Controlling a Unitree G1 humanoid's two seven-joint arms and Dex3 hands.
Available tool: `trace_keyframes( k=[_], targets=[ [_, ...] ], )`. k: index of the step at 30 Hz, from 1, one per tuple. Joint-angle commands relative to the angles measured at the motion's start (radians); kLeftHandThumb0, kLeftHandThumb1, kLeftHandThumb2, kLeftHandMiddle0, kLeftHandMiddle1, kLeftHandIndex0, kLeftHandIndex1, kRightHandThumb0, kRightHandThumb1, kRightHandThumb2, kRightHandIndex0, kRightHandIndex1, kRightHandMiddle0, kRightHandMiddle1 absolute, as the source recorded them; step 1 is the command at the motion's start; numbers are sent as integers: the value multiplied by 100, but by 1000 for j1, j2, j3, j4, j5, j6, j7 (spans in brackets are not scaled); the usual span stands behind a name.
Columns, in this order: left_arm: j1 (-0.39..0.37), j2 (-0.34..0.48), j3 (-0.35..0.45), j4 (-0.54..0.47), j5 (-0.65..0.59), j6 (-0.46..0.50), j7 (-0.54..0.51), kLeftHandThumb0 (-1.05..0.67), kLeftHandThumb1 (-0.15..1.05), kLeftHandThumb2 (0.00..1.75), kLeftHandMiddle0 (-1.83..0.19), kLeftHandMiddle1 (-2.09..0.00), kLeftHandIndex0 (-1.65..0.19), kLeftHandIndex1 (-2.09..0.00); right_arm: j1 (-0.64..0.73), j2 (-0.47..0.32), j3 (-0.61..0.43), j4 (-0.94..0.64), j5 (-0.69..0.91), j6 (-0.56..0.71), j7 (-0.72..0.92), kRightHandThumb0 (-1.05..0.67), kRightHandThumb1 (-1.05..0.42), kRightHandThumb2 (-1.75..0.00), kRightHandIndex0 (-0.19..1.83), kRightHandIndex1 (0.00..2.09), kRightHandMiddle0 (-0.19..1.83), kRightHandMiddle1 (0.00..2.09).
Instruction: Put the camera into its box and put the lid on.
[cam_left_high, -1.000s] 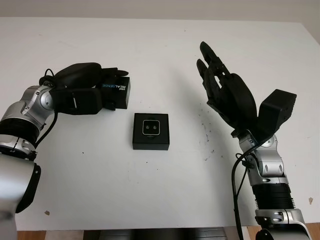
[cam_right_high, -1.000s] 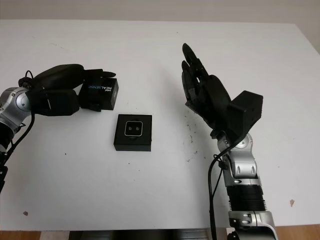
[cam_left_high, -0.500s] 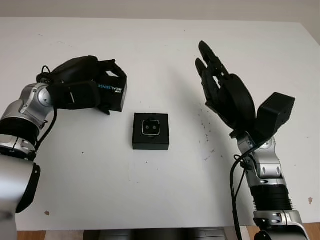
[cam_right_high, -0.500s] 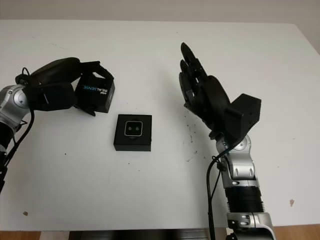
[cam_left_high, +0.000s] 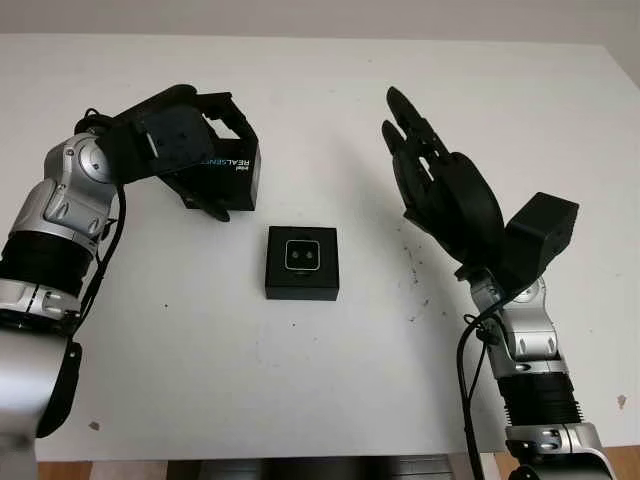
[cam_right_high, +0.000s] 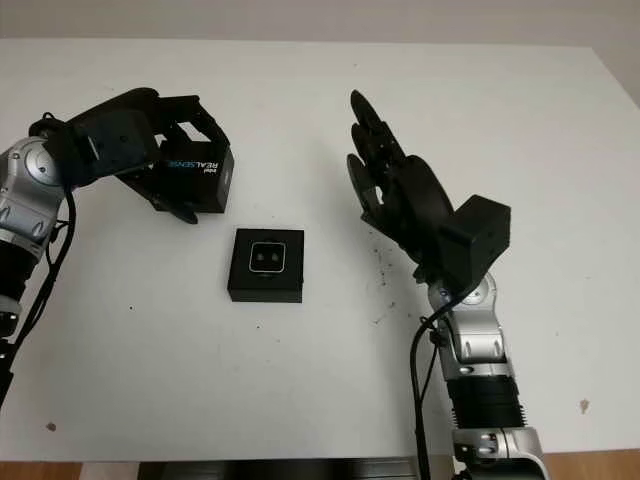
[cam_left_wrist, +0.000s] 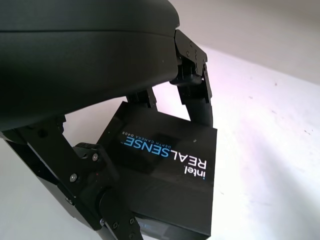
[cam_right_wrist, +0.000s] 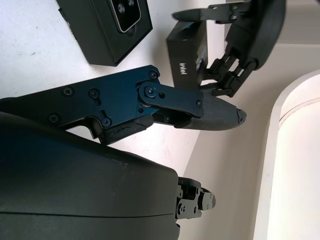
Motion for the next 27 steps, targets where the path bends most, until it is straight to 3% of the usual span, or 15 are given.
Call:
trace_keyframes(
  k=[1,8,10,16,21,27],
  targets=[
    [9,17,23,-86,-17,79,-41,-24,105,7,-35,-160,-26,-132,9,3,4,-7,-4,3,-7,-75,-105,-55,-5,6,-4,10],
    [41,42,28,-328,-27,377,-162,-23,105,7,-38,-149,-26,-132,11,14,14,-7,-12,0,-21,-73,-105,-55,-4,7,-4,10],
    [51,61,22,-387,-27,421,-196,-23,105,7,-38,-148,-27,-132,13,18,16,-15,-14,11,-29,-72,-105,-55,-3,7,-4,11],
    [92,71,46,-612,-59,711,-235,-22,104,6,-38,-158,-25,-135,16,29,18,-26,-8,29,-36,-72,-105,-54,-3,7,-4,11],
    [151,62,60,-740,-95,788,-203,-21,104,5,-34,-164,-25,-142,17,37,20,-27,-7,21,-41,-66,-105,-55,-3,7,-4,11],
    [202,43,51,-803,-124,783,-144,-20,104,5,-29,-159,-21,-140,16,40,20,-26,-10,17,-46,-66,-105,-55,-2,7,-3,11]
  ],
)
